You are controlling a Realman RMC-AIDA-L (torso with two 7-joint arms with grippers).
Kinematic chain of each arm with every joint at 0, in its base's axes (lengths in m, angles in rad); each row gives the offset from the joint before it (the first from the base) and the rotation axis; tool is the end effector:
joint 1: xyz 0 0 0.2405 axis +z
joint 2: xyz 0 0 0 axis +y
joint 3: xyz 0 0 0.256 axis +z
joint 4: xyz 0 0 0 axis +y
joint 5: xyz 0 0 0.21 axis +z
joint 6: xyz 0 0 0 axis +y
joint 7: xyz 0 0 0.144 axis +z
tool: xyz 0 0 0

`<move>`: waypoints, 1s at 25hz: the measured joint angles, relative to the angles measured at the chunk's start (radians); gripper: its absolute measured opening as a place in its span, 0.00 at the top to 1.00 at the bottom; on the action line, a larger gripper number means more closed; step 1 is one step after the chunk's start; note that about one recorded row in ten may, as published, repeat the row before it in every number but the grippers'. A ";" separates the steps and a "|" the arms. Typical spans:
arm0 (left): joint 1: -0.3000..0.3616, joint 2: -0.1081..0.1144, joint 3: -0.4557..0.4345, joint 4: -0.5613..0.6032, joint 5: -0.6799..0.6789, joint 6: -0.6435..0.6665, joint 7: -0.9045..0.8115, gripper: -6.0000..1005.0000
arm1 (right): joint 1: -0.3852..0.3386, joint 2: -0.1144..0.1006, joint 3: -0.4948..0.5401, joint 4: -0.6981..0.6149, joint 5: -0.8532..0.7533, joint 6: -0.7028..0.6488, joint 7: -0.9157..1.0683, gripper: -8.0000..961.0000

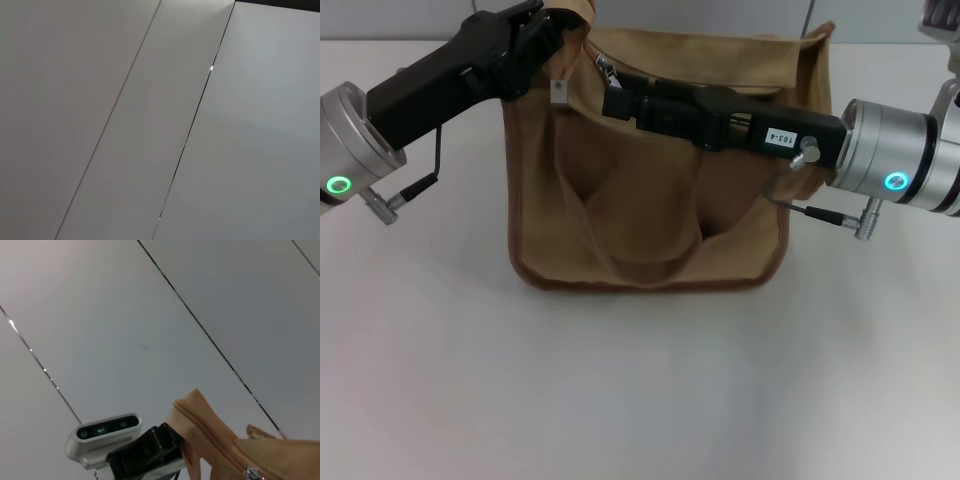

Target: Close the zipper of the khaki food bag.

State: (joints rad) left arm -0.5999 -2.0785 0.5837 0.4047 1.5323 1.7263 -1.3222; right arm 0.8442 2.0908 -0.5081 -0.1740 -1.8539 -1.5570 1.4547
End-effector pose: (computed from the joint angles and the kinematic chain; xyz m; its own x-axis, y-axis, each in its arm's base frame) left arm -0.2110 0.3407 0.0223 0.3648 0.2039 0.9085 0.4805 -0.8770 0.0039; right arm 0.1597 0.3594 -0.0545 0.4570 -0.5256 -0.7175 -0.5154 -0.8140 0.2680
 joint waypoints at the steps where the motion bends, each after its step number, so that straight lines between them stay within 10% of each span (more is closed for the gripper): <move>1: 0.000 0.000 0.000 0.000 0.000 0.000 0.000 0.97 | 0.000 0.000 0.000 0.000 0.000 0.000 0.000 0.26; 7: 0.000 0.000 -0.002 0.000 0.000 -0.011 0.000 0.97 | -0.002 0.000 -0.011 -0.003 0.009 0.000 -0.020 0.28; 15: 0.000 0.000 -0.002 0.000 0.000 -0.014 0.000 0.97 | 0.005 0.000 -0.015 0.001 0.007 0.030 -0.025 0.76; 25: -0.001 0.000 -0.002 -0.002 0.000 -0.023 0.000 0.97 | 0.015 0.000 -0.032 0.005 0.010 0.049 -0.018 0.99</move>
State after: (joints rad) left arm -0.6004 -2.0785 0.5813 0.4028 1.5324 1.7037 -1.3222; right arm 0.8593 2.0906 -0.5400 -0.1687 -1.8442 -1.5076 1.4372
